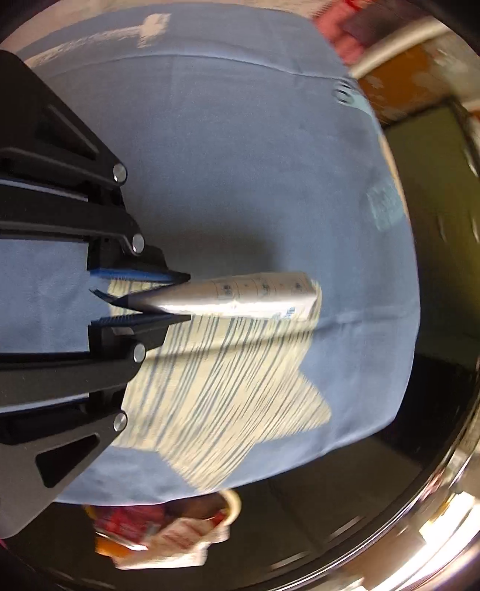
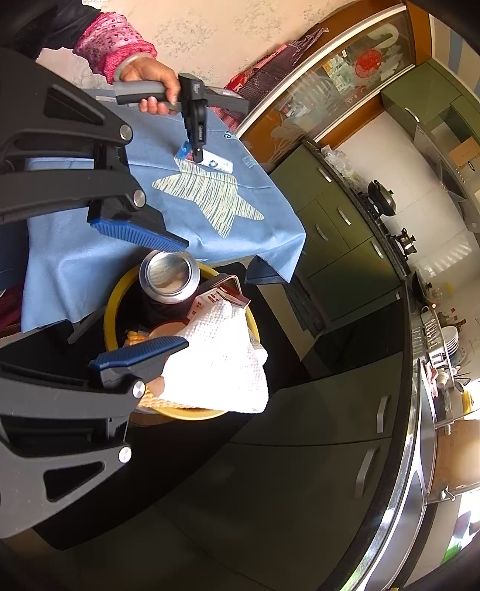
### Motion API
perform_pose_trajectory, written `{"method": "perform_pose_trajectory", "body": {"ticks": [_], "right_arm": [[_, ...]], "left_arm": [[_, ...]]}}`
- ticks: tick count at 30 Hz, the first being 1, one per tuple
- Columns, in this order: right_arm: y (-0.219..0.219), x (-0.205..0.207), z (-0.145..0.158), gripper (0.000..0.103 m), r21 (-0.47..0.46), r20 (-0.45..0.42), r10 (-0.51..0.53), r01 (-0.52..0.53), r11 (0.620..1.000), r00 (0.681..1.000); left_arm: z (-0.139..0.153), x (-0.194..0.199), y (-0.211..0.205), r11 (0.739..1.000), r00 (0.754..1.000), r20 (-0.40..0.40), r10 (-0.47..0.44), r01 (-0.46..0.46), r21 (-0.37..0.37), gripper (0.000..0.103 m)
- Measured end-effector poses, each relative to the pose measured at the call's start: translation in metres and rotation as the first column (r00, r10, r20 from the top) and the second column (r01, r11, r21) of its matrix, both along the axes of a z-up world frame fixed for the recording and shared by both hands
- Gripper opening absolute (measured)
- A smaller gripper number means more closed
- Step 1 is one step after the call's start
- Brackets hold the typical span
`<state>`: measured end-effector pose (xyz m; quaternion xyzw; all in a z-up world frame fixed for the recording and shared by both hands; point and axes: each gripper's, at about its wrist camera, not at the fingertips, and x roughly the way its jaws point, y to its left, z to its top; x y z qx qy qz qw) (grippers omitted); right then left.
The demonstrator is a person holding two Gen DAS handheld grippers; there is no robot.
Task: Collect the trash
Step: 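Carry the toothpaste tube over the bin and open the left tool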
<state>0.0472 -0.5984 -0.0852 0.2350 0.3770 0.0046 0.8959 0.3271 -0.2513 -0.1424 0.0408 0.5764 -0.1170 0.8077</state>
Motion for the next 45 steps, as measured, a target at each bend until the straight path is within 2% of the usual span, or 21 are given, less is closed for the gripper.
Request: {"method": "perform_pose_trajectory", "body": {"ticks": [3,4,6,9,12,16,18,20,24,32,34,37,45], "right_arm": [[-0.001,-0.003,0.001,0.046,0.001,0.007,-0.007,0.007,1.000,1.000],[-0.002,-0.004,0.002,0.046,0.002,0.010,-0.011,0.011,1.000,1.000],[-0.003,-0.006,0.002,0.046,0.006,0.015,-0.013,0.013,1.000,1.000],[-0.003,-0.009,0.002,0.046,0.007,0.016,-0.012,0.012,1.000,1.000],[-0.006,-0.012,0.002,0.046,0.006,0.016,-0.019,0.019,1.000,1.000],[-0.010,-0.018,0.001,0.046,0.003,0.010,-0.032,0.032,0.999,0.999],[-0.011,-0.022,0.000,0.046,-0.001,0.005,-0.036,0.036,0.999,0.999],[-0.013,-0.027,0.000,0.046,-0.003,0.002,-0.043,0.043,0.999,0.999],[-0.019,-0.034,-0.002,0.046,-0.003,-0.001,-0.060,0.060,0.998,0.998],[-0.018,-0.033,-0.009,0.046,0.011,-0.009,-0.045,0.045,0.999,0.999],[-0.019,-0.032,-0.011,0.046,0.015,-0.010,-0.044,0.045,0.999,0.999],[-0.020,-0.033,-0.012,0.046,0.020,-0.006,-0.046,0.046,0.999,0.999],[-0.020,-0.034,-0.012,0.046,0.024,-0.004,-0.046,0.046,0.999,0.999]], "left_arm": [[0.016,-0.021,-0.024,0.989,0.989,0.022,-0.145,0.145,-0.021,0.015],[0.022,-0.029,-0.036,0.978,0.979,0.026,-0.204,0.205,-0.034,0.015],[0.034,-0.047,-0.060,0.943,0.946,0.021,-0.324,0.325,-0.066,0.015],[0.048,-0.064,-0.088,0.891,0.895,0.006,-0.445,0.444,-0.100,0.015],[0.059,-0.077,-0.126,0.827,0.834,0.023,-0.551,0.549,-0.119,0.015],[0.053,-0.089,-0.180,0.702,0.707,0.020,-0.707,0.704,-0.110,0.017],[0.042,-0.086,-0.204,0.667,0.671,0.013,-0.742,0.740,-0.086,0.017],[0.036,-0.081,-0.217,0.664,0.667,0.027,-0.744,0.744,-0.078,0.017],[0.030,-0.078,-0.228,0.685,0.691,0.046,-0.722,0.722,-0.095,0.017],[-0.004,-0.066,-0.231,0.736,0.741,-0.011,-0.671,0.665,-0.127,0.020],[-0.008,-0.064,-0.228,0.747,0.752,-0.015,-0.659,0.651,-0.134,0.029],[-0.009,-0.059,-0.224,0.758,0.764,-0.015,-0.645,0.637,-0.139,0.037],[0.002,-0.060,-0.219,0.755,0.764,0.020,-0.645,0.641,-0.140,0.042]]}}
